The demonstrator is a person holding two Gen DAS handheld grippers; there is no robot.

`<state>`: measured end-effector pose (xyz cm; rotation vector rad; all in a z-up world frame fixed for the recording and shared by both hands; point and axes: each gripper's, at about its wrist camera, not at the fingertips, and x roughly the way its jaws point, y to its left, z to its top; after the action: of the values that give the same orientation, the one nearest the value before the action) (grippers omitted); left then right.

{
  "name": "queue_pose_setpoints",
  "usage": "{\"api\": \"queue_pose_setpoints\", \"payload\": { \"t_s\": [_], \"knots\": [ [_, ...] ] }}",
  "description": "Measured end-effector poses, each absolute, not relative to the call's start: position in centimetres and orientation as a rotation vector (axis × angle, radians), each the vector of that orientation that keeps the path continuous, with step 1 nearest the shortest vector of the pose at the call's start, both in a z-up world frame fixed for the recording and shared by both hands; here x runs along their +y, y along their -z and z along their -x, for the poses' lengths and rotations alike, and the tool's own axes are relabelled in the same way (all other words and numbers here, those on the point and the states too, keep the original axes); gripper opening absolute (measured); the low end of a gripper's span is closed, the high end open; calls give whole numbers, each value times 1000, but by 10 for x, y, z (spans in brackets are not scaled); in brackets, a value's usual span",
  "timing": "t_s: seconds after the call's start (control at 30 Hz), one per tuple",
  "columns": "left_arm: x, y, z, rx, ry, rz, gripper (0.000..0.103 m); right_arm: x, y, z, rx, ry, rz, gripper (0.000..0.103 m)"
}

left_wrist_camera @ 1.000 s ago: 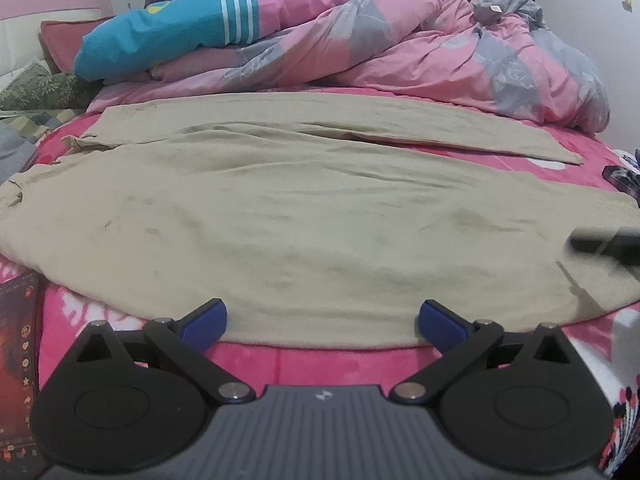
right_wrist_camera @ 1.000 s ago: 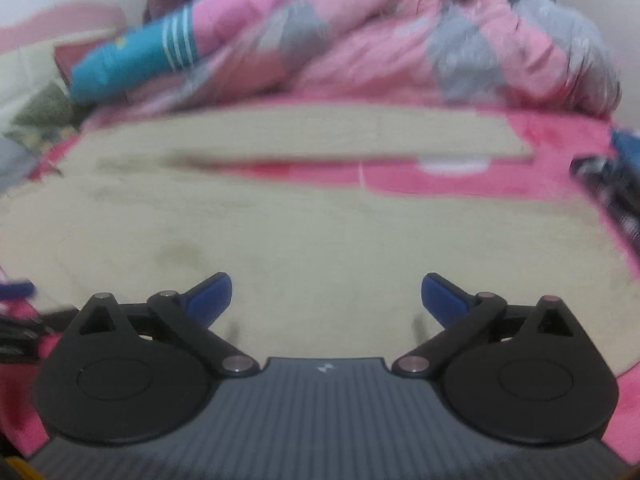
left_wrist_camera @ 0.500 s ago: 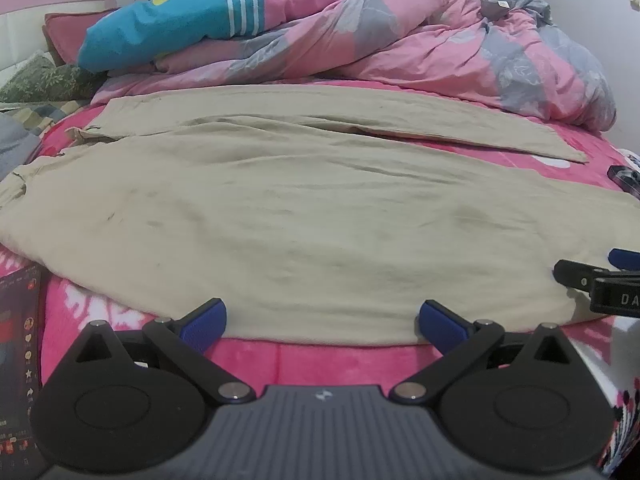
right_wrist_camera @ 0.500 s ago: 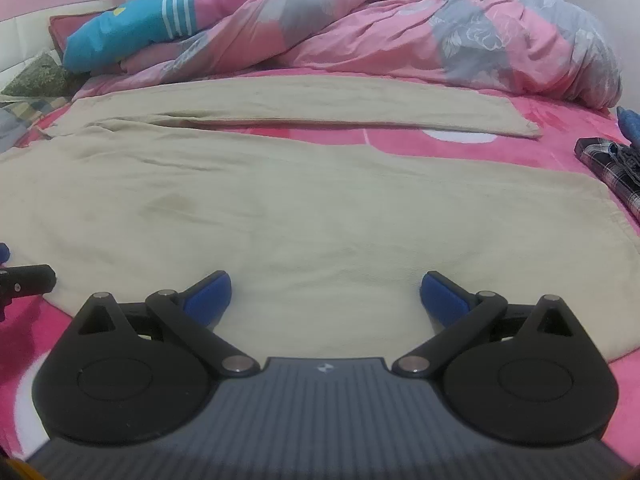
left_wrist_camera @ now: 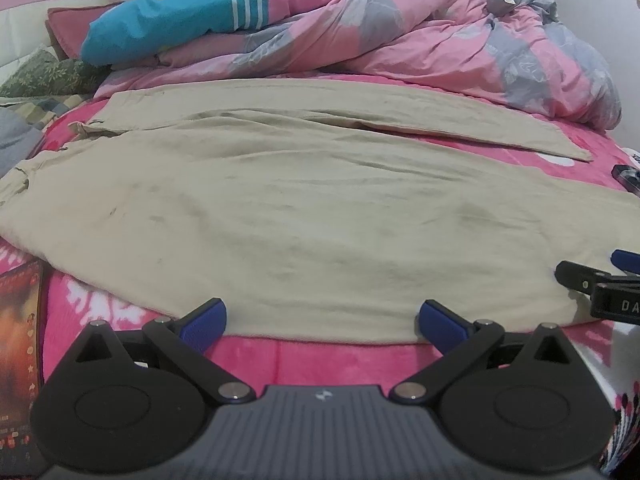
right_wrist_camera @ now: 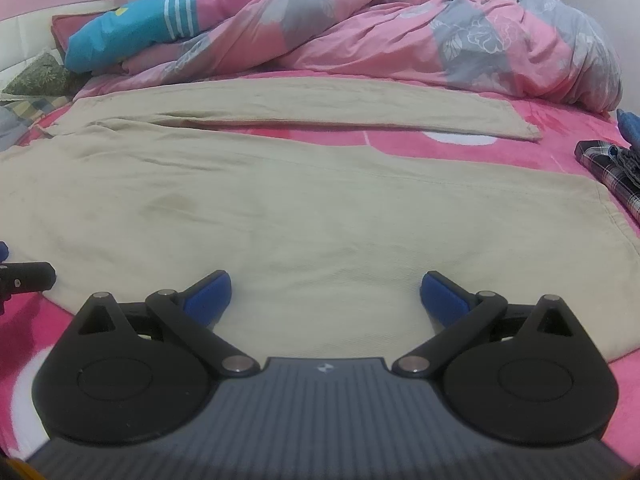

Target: Fold clothes

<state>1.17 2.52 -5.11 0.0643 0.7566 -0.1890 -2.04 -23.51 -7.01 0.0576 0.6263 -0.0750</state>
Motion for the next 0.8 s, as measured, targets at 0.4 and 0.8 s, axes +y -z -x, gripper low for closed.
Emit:
{"api": "queue_pose_setpoints", "payload": {
  "t_s": [0.4,0.8],
  "knots": [
    [24,49,-21,808,173,-52,103,-238,74,23,592,59,-57,102],
    [19,47,-23,833,134,-43,103,-237,76,26,559,61,-55,102]
  ]
}}
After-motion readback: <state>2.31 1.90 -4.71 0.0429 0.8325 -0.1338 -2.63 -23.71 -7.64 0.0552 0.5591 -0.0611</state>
